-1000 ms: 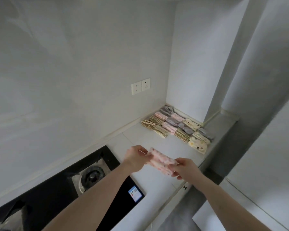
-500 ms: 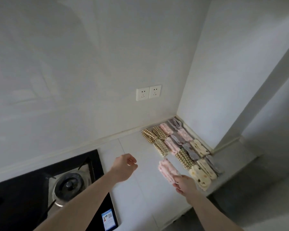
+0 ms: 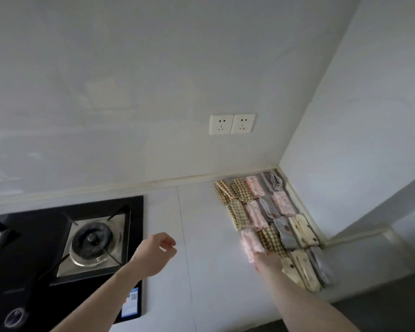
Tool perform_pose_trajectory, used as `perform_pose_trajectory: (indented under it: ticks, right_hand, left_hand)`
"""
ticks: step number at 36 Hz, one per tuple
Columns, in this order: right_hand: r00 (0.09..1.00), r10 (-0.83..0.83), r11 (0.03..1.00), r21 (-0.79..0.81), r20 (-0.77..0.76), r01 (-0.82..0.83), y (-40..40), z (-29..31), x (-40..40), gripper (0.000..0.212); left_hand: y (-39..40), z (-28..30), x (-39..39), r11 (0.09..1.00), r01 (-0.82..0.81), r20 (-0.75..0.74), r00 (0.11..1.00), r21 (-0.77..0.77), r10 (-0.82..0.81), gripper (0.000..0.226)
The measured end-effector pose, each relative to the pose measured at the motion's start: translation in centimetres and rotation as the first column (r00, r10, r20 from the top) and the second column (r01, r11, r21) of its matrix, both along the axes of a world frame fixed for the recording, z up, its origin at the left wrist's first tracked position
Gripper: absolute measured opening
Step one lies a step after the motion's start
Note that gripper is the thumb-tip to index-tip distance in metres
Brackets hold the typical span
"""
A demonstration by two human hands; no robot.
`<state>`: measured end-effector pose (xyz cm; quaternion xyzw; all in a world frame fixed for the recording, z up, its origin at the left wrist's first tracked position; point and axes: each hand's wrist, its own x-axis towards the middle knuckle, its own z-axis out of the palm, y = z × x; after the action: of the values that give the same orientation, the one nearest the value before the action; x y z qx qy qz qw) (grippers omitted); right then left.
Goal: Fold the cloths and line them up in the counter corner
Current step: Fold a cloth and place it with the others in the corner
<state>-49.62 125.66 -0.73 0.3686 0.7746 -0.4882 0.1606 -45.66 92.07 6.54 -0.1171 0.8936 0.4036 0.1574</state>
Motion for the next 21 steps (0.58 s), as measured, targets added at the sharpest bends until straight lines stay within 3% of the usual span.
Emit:
perform_pose_trajectory:
  ticks: [5, 9, 13, 16, 21]
  right_hand:
    - [0.990, 0.110, 0.980, 0.158, 0.092, -0.123, 0.7, -3.3, -1.5, 0.047]
    - [0.989, 0.140, 0.979, 0.145, 0.042, -0.145, 0.2, -0.6, -1.2, 0.027]
    - [0.993, 0.121, 0.948, 0.300, -0.018, -0.110, 0.3, -1.6, -0.7, 0.041]
    - [0.983, 0.179, 0.899, 0.415, -0.051, -0.142, -0.3, -1.4, 0.2, 0.039]
    - [0.947, 0.276, 0.887, 0.424, -0.166, -0.184, -3.3, 0.1, 1.8, 0.037]
  left_hand:
    - [-0.9, -0.7, 1.7, 0.997, -0.052, 0.037, 0.998, -0.058, 0.054, 0.010]
    - [-1.2, -1.0, 3.0, 0.991, -0.106, 0.064, 0.992, -0.080, 0.111, 0.011]
    - [-1.5, -1.0, 4.4, 0.989, -0.132, 0.074, 0.988, -0.070, 0.137, 0.011]
    - [-2.1, -0.7, 5.5, 0.989, -0.135, 0.070, 0.988, -0.064, 0.139, 0.012]
    - [-3.8, 0.8, 8.0, 0.981, -0.189, 0.031, 0.981, -0.040, 0.190, 0.009]
